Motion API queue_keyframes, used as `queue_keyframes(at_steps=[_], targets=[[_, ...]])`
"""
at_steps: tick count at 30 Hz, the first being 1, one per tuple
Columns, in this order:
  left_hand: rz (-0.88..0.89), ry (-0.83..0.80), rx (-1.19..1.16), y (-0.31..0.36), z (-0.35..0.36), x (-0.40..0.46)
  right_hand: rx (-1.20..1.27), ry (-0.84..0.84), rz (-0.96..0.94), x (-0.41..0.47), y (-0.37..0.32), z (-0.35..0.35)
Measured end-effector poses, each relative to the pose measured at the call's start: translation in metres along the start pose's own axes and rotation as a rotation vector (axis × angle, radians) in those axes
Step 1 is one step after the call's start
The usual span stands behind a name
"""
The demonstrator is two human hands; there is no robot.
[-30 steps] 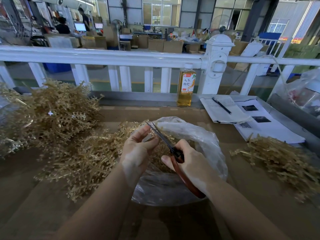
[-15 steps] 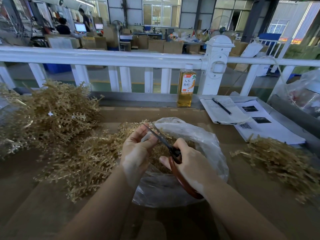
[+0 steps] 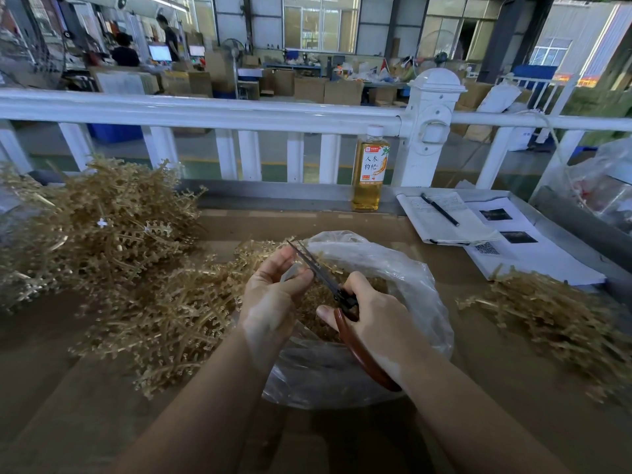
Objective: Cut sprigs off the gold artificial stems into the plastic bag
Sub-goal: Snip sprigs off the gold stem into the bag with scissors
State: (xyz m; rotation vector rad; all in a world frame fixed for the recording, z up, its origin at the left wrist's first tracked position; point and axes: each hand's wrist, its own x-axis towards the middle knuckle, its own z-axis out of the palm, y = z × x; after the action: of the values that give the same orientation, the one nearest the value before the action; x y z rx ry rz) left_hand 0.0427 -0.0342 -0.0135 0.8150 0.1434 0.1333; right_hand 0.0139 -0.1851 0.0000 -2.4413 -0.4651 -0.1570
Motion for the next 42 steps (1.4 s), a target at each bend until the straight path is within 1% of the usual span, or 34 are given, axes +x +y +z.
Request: queue_keyframes(at_steps=[11,14,17,23,26,31,35,42], targets=[[0.002,0.01,0.042,-0.002,0.001,-0.002,-0.059,0.006,-0.013,-0.001,0.003,0.0],[-0.014,0.0,0.0,-0.002,0.002,-0.003,-0.081,0.029,-0.027,-0.003,0.006,0.003],[-0.029,0.041,-0.057,-0.002,0.003,-0.002,-0.118,0.041,-0.049,-0.005,0.008,0.005],[-0.005,0.039,-0.113,-0.004,0.006,-0.004,-0.143,0.074,-0.06,-0.007,0.012,0.008],[-0.035,0.065,-0.123,-0.004,0.006,-0.003,-0.149,0.082,-0.057,-0.007,0.015,0.01],[-0.132,0.102,-0.167,-0.004,0.001,-0.001,-0.145,0.09,-0.066,-0.007,0.016,0.012],[-0.148,0.078,-0.17,-0.004,0.001,-0.002,-0.135,0.09,-0.063,-0.006,0.014,0.011],[-0.143,0.031,-0.102,-0.008,0.001,-0.004,-0.112,0.075,-0.059,-0.003,0.011,0.011]])
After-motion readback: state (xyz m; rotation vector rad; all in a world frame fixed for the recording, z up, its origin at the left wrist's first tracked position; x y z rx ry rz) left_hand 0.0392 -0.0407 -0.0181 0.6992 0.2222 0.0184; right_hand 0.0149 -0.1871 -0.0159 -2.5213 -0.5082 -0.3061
